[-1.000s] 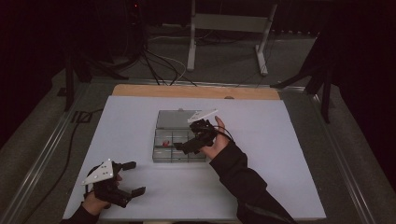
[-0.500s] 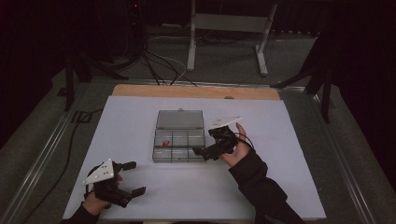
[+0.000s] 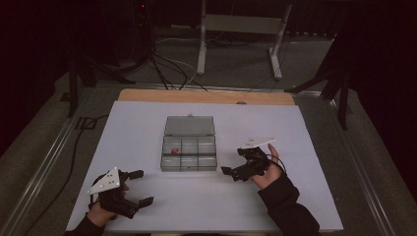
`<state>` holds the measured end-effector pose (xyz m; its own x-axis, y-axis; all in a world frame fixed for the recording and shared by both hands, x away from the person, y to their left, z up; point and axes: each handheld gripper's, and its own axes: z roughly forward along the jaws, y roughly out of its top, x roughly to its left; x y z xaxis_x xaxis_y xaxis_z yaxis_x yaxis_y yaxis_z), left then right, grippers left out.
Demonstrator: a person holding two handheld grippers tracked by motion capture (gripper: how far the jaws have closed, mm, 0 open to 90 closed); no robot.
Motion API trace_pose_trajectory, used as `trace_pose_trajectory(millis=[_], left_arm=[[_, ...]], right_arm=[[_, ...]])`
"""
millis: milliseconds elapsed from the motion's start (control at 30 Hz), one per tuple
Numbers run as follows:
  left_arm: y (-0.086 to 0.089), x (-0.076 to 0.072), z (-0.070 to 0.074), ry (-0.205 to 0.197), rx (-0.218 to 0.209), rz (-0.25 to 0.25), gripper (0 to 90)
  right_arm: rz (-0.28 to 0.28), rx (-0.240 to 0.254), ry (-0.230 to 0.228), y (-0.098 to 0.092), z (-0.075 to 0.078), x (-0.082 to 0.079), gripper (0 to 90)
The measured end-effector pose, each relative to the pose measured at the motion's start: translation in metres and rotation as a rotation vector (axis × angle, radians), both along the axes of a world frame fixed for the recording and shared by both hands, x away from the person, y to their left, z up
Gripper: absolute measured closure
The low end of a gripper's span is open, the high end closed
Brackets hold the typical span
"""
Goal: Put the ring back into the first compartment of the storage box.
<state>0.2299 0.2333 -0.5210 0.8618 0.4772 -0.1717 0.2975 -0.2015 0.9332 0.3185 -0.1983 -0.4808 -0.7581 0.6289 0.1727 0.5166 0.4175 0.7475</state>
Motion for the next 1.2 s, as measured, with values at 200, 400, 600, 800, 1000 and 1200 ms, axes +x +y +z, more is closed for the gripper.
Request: trace_pose_trajectory(millis=[200, 400, 600, 800, 1000, 1200], left_arm=[[0.0, 0.0, 0.0, 0.001, 0.0, 0.0, 0.4], [0.0, 0.0, 0.0, 0.0, 0.003, -0.002, 0.4], [0.0, 0.0, 0.0, -0.001, 0.002, -0.002, 0.4], [0.0, 0.0, 0.0, -0.004, 0.003, -0.003, 0.4], [-0.001, 0.0, 0.0, -0.004, 0.007, -0.002, 0.4], [-0.001, 0.0, 0.0, -0.004, 0.009, -0.002, 0.4]], right_arm=[[-0.035, 0.0, 0.003, -0.026, -0.012, -0.013, 0.0], [-0.076, 0.0, 0.028, -0.051, -0.023, -0.027, 0.0], [-0.102, -0.026, 0.039, -0.07, -0.033, -0.042, 0.0], [-0.122, -0.02, 0.031, -0.088, -0.038, -0.056, 0.0], [-0.149, -0.028, 0.025, -0.104, -0.042, -0.067, 0.0], [-0.172, -0.008, 0.01, -0.113, -0.043, -0.069, 0.0]])
